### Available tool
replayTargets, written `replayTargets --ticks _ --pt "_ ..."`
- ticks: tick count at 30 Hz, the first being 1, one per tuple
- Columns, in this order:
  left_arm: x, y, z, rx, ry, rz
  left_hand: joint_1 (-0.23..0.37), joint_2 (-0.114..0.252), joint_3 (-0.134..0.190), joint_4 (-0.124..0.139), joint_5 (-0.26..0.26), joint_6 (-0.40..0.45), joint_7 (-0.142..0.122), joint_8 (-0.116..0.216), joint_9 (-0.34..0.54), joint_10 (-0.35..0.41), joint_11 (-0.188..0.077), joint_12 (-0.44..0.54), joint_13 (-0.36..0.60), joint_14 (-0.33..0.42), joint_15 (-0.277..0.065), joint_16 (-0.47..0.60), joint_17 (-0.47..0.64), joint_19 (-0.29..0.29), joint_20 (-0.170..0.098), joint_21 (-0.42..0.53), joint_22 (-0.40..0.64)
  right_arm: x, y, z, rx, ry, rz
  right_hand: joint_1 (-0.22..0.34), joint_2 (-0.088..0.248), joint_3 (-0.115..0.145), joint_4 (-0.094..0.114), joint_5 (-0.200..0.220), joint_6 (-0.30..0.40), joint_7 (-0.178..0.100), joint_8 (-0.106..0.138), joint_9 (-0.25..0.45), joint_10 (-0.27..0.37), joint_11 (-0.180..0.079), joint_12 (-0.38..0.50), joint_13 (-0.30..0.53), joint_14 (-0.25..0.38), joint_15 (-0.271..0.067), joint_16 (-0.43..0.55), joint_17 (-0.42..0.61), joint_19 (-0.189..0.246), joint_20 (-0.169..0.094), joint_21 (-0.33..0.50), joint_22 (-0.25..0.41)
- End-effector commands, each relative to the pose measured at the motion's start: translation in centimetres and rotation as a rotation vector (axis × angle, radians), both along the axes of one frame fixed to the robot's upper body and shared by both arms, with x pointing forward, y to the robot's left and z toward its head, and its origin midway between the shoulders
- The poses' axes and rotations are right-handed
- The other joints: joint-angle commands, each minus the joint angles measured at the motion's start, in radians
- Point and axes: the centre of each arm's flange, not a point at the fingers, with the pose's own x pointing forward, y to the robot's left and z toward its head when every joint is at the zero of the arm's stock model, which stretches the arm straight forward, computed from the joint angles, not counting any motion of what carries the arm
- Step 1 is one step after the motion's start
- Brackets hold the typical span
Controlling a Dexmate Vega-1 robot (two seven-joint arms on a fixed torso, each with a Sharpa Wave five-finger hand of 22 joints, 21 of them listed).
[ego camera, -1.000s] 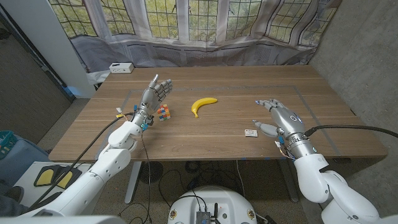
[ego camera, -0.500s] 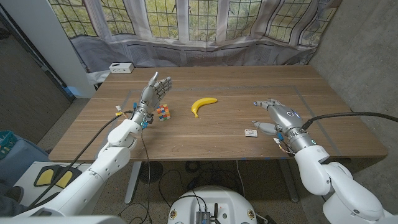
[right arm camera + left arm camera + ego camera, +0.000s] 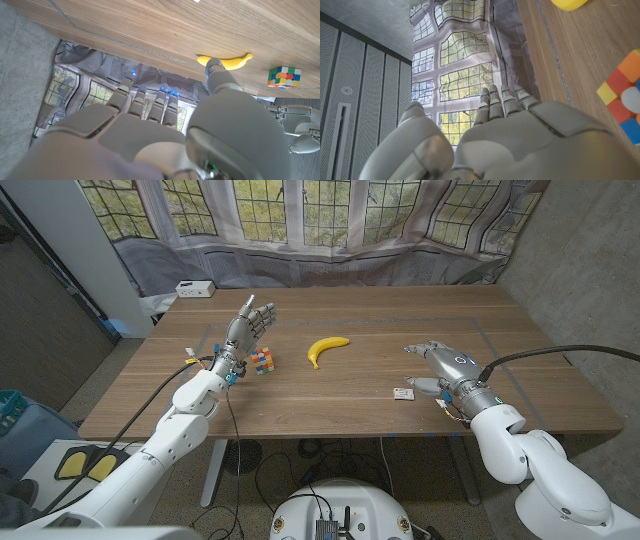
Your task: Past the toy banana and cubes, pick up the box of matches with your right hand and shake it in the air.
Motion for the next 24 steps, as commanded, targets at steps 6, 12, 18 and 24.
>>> replayTargets --ticks 6,12,18,24 --pt "0.1 -0.2 0.3 0.002 -0.007 0.000 0.002 0.014 0.006 -0.007 -0.001 0.001 0.001 0.000 0.006 0.005 0.004 -0.001 0.006 -0.003 -0.001 -0.001 0.006 -0.001 0.005 -0.002 0.003 1.2 0.5 0.0 -0.069 0.041 -0.042 0.011 0.000 0.000 0.006 0.004 0.010 -0.003 0.003 0.003 0.009 -0.008 0.006 0.004 0.022 -0.007 0.011 0.005 0.001 0.006 0.002 0.005" --pt "0.0 -0.2 0.2 -0.003 -0.005 -0.003 0.002 0.014 0.006 -0.008 -0.001 0.002 0.001 0.001 0.005 0.004 0.001 -0.001 0.006 -0.003 -0.002 -0.001 0.006 -0.001 0.005 -0.002 0.003 1.7 0.5 0.0 -0.062 0.089 -0.040 0.012 -0.001 -0.001 0.006 0.004 0.010 -0.004 0.004 0.003 0.010 -0.007 0.006 0.005 0.023 -0.008 0.012 0.005 0.002 0.007 0.003 0.005" --pt "0.0 -0.1 0.1 -0.005 -0.004 -0.002 0.002 0.015 0.006 -0.008 -0.001 0.002 0.000 0.002 0.005 0.006 0.001 -0.001 0.006 -0.003 -0.003 -0.001 0.006 -0.002 0.006 -0.002 0.003 2.1 0.5 0.1 -0.057 0.115 -0.039 0.010 -0.008 -0.006 0.007 0.004 0.005 -0.002 0.003 0.004 0.009 -0.009 0.006 0.005 0.022 -0.004 0.012 0.005 0.001 0.011 0.003 0.005" --pt "-0.1 -0.1 0.0 -0.002 -0.005 -0.003 0.003 0.016 0.007 -0.010 -0.001 0.003 0.001 0.002 0.005 0.007 -0.003 -0.001 0.006 -0.003 -0.003 0.000 0.006 -0.002 0.006 -0.002 0.003 2.6 0.6 0.2 -0.040 0.151 -0.037 0.001 -0.019 -0.015 0.011 0.005 0.004 0.001 0.004 0.004 0.004 -0.002 0.003 0.004 -0.015 0.004 -0.002 0.005 -0.015 0.013 -0.001 0.005"
